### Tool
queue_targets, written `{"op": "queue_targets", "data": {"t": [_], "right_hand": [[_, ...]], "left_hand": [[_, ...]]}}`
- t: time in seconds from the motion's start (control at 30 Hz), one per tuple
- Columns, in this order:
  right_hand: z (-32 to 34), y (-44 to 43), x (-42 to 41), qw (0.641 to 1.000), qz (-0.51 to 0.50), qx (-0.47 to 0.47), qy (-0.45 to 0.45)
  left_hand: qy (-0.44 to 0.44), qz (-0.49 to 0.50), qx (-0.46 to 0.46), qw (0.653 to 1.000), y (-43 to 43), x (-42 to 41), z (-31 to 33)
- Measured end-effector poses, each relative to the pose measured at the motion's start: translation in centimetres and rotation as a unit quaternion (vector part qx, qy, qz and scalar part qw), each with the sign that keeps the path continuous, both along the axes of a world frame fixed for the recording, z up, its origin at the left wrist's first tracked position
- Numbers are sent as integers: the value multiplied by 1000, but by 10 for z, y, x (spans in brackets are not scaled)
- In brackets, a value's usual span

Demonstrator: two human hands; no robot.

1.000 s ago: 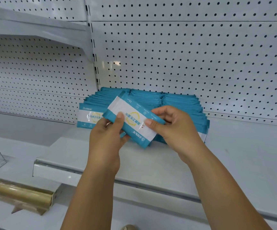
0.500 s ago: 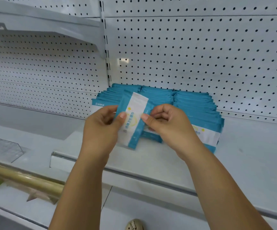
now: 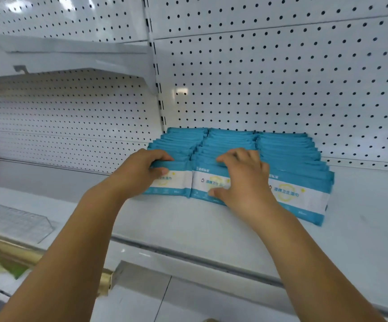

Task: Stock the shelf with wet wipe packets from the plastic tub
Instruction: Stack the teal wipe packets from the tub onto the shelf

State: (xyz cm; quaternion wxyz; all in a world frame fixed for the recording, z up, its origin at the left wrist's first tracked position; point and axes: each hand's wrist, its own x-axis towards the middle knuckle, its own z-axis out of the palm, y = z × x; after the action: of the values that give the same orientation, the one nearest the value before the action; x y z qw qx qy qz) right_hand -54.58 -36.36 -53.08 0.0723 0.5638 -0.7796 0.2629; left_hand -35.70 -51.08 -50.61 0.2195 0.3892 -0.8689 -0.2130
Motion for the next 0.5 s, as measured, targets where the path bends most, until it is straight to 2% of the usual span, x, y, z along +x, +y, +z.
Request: {"op": "queue_targets", "data": {"t": [0.17,0.43,0.5], "right_hand": [[-10,-5,-6,1000,-11,2,10],[-16,-12,-8,999,-25,-23,43],[-16,-10,-9,999,-20,-18,41]], "left_hand": [[-42,-21,-17,999,-10,-1,-3],[-23,-42,-196,979,-27,-4,-18],[-14,-44,-212,976,-25,-2,-20]]}}
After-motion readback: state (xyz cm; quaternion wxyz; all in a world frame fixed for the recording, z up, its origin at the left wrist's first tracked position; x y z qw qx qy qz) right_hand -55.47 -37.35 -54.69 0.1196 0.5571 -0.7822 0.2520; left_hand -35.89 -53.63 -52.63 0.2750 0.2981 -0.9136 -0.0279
